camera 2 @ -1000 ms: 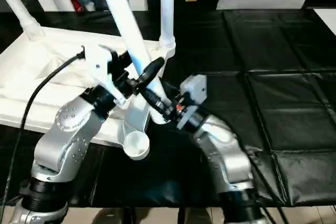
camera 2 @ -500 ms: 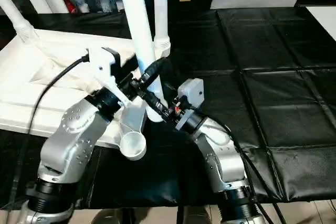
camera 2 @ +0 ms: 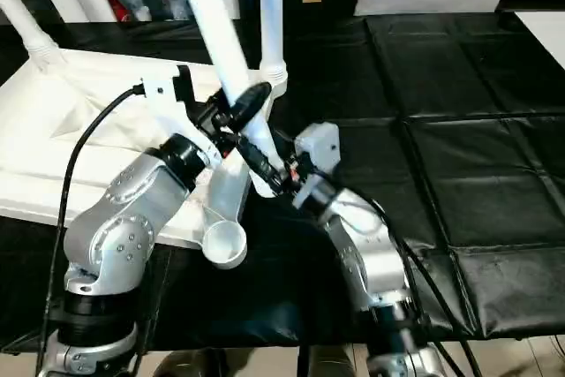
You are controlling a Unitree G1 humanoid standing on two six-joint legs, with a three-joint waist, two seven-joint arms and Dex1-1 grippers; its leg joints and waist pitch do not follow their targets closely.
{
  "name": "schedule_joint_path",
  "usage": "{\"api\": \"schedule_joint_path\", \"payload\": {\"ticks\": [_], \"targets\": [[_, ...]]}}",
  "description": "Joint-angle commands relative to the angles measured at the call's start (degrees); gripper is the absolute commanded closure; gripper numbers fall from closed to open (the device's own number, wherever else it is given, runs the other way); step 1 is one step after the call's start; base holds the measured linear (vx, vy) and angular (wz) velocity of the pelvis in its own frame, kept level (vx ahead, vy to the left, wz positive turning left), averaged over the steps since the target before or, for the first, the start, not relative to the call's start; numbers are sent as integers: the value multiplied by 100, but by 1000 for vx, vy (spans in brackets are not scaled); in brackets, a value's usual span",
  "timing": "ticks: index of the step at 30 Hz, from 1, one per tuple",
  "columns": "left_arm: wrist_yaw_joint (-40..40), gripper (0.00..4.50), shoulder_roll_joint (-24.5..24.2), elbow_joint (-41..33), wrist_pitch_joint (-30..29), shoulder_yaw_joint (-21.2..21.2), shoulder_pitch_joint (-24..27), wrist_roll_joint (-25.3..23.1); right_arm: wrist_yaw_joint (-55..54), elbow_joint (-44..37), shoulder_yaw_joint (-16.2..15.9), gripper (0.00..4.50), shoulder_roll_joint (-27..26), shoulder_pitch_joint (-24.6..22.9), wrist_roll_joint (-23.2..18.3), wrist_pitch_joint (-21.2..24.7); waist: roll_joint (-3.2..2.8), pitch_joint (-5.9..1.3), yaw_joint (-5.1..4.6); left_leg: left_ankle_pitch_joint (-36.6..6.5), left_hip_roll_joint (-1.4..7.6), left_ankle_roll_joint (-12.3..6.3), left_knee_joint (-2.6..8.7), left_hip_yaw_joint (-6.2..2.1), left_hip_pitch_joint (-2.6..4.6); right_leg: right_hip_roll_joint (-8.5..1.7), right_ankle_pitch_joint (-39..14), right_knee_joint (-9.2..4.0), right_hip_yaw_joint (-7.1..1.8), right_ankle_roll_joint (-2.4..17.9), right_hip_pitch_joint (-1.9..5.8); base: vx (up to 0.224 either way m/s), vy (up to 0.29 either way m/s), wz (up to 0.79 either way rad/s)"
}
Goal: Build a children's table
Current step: Pick table leg
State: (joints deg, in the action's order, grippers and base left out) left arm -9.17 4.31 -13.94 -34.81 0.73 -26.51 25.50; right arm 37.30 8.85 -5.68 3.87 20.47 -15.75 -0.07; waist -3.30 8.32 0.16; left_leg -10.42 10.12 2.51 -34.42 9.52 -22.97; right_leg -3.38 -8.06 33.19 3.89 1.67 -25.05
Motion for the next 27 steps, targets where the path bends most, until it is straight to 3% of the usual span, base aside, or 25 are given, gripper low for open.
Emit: {"api": "schedule_joint_path", "payload": {"ticks": [1, 7, 8, 12, 14, 15, 19, 20, 25, 27], "targets": [[105, 262, -25, 67, -139, 10, 25, -20, -34, -121, 206, 192, -88, 163, -361, 205, 78, -535, 0, -429, 231, -997, 305, -59, 68, -373, -1187, -333, -231, 1248, 443, 0, 0, 0], [77, 262, -213, 149, -164, -123, -128, -104, -6, -155, 299, 140, 10, 131, -493, 480, 68, -551, 14, -318, 225, -1022, 289, -61, 67, -372, -1122, -319, -224, 1253, 440, 0, 0, 0], [56, 262, -276, 223, -178, -214, -219, -86, -57, -203, 360, 129, 50, 131, -544, 633, 88, -562, 17, -329, 220, -1000, 290, -59, 74, -366, -1167, -323, -222, 1243, 448, 0, 0, 0], [-117, 262, -541, 440, -247, -413, -486, 25, -149, -519, 551, 96, 217, 121, -904, 1328, 66, -566, 29, -354, 213, -953, 289, -65, 85, -366, -1273, -329, -217, 1175, 442, 0, 0, 0], [-239, 262, -671, 520, -297, -465, -566, 96, -121, -696, 527, 71, 400, 102, -850, 1492, 52, -574, 39, -305, 204, -906, 286, -64, 102, -351, -1269, -321, -218, 1145, 429, 0, 0, 0], [-394, 262, -785, 584, -392, -546, -629, 252, -66, -870, 576, 71, 565, 71, -909, 1606, 17, -587, 47, -312, 195, -867, 274, -67, 100, -354, -1285, -314, -211, 1142, 446, 0, 0, 0], [-632, 262, -931, 658, -578, -686, -705, 519, -79, -1032, 806, 43, 747, 74, -1177, 1891, 47, -606, 60, -260, 183, -899, 264, -52, 91, -360, -1177, -309, -216, 1233, 447, 0, 0, 0], [-791, 262, -1010, 692, -690, -767, -742, 692, -59, -1120, 933, 26, 864, 92, -1387, 2139, 57, -603, 59, -250, 178, -907, 265, -50, 95, -351, -1177, -312, -218, 1250, 449, 0, 0, 0], [-1164, 262, -1174, 749, -932, -877, -807, 1024, -36, -1207, 1117, 0, 1091, 179, -1651, 2603, 58, -609, 85, -205, 175, -917, 253, -45, 93, -350, -1238, -310, -212, 1237, 445, 0, 0, 0], [-1489, 262, -1272, 805, -1147, -973, -860, 1350, 15, -1257, 1238, 0, 1271, 299, -1952, 3062, 96, -600, 95, -137, 148, -929, 255, -45, 90, -343, -1287, -302, -212, 1226, 457, 0, 0, 0]]}}
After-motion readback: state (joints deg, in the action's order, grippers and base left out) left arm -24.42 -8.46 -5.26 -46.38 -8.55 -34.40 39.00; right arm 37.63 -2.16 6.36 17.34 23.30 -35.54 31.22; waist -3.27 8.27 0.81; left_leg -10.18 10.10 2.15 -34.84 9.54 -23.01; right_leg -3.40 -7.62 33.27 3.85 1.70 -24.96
